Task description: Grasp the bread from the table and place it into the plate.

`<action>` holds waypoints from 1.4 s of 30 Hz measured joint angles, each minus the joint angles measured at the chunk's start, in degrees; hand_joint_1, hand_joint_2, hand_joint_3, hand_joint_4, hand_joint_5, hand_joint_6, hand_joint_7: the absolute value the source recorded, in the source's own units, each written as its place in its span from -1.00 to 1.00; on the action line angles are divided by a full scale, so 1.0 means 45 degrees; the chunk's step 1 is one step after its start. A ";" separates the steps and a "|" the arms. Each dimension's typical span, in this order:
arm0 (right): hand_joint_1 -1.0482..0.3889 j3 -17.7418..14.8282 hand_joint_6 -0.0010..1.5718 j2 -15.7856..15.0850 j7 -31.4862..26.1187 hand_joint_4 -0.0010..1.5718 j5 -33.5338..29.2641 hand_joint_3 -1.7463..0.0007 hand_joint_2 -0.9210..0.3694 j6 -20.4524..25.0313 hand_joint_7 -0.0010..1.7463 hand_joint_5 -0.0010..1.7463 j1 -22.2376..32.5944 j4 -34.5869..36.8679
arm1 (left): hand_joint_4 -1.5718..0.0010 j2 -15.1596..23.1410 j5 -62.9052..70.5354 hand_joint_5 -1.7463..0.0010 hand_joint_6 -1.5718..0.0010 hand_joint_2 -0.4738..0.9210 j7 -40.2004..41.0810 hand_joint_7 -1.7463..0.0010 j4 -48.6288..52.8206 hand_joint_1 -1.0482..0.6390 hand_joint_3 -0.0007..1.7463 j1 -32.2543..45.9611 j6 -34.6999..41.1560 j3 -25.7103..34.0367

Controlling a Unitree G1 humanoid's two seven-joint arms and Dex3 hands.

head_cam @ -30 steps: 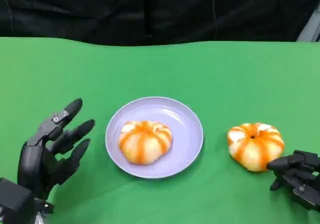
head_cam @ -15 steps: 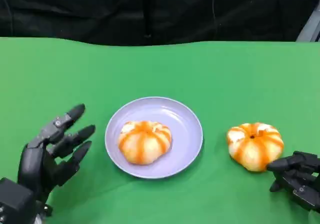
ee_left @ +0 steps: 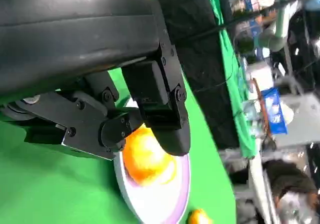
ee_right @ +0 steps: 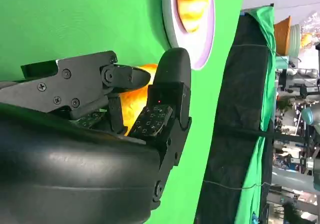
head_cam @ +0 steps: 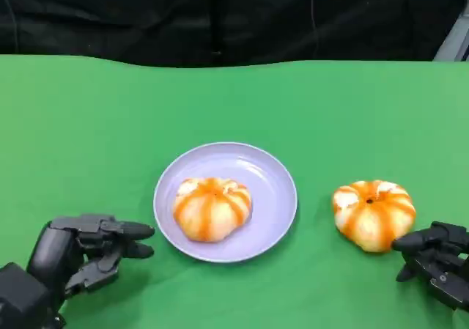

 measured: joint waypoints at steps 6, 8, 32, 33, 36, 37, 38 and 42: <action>0.43 -0.0001 0.24 -0.0004 0.0021 -0.02 0.0006 0.57 -1.00 -0.0001 -0.26 0.57 0.0000 -0.0002 | -0.16 0.0077 -0.0010 -0.71 -0.28 0.38 -0.0194 -0.34 -0.0002 0.36 0.41 0.0000 0.0279 -0.0040; 0.43 -0.0004 0.24 -0.0005 0.0042 -0.02 0.0015 0.57 -1.00 -0.0001 -0.26 0.57 0.0000 -0.0002 | -0.13 0.0077 -0.0031 -0.75 -0.25 0.38 -0.0260 -0.39 -0.0008 0.36 0.43 -0.0001 0.0311 -0.0038; 0.41 -0.0016 0.23 -0.0013 -0.0014 -0.03 0.0015 0.58 -1.00 -0.0001 -0.25 0.56 0.0003 -0.0084 | -0.12 0.0282 -0.0562 -0.80 -0.19 0.40 -0.2556 -0.47 -0.0049 0.31 0.31 -0.0009 0.0751 -0.0034; 0.40 -0.0016 0.23 -0.0014 -0.0014 -0.03 0.0015 0.58 -1.00 -0.0001 -0.25 0.56 0.0003 -0.0083 | -0.12 0.0287 -0.0553 -0.80 -0.19 0.40 -0.2556 -0.47 -0.0050 0.31 0.31 -0.0009 0.0751 -0.0040; 0.42 -0.0017 0.23 -0.0019 -0.0011 -0.03 0.0015 0.58 -1.00 -0.0003 -0.25 0.56 0.0003 -0.0074 | -0.13 0.0301 -0.0530 -0.78 -0.19 0.40 -0.2551 -0.46 -0.0054 0.31 0.31 -0.0009 0.0751 -0.0083; 0.42 -0.0017 0.23 -0.0020 -0.0011 -0.02 0.0016 0.58 -1.00 -0.0006 -0.24 0.56 0.0003 -0.0072 | -0.13 0.0301 -0.0512 -0.78 -0.20 0.40 -0.2549 -0.45 -0.0057 0.31 0.31 -0.0009 0.0751 -0.0097; 0.42 -0.0017 0.23 -0.0021 -0.0010 -0.02 0.0016 0.58 -1.00 -0.0008 -0.24 0.56 0.0003 -0.0072 | -0.13 0.0301 -0.0494 -0.78 -0.20 0.40 -0.2548 -0.45 -0.0060 0.31 0.31 -0.0009 0.0751 -0.0103; 0.39 -0.0019 0.22 -0.0023 -0.0035 -0.03 0.0016 0.60 -1.00 -0.0010 -0.26 0.54 0.0004 -0.0084 | -0.10 0.0302 -0.0473 -0.77 -0.18 0.46 -0.2547 -0.45 -0.0074 0.32 0.26 -0.0009 0.0758 -0.0104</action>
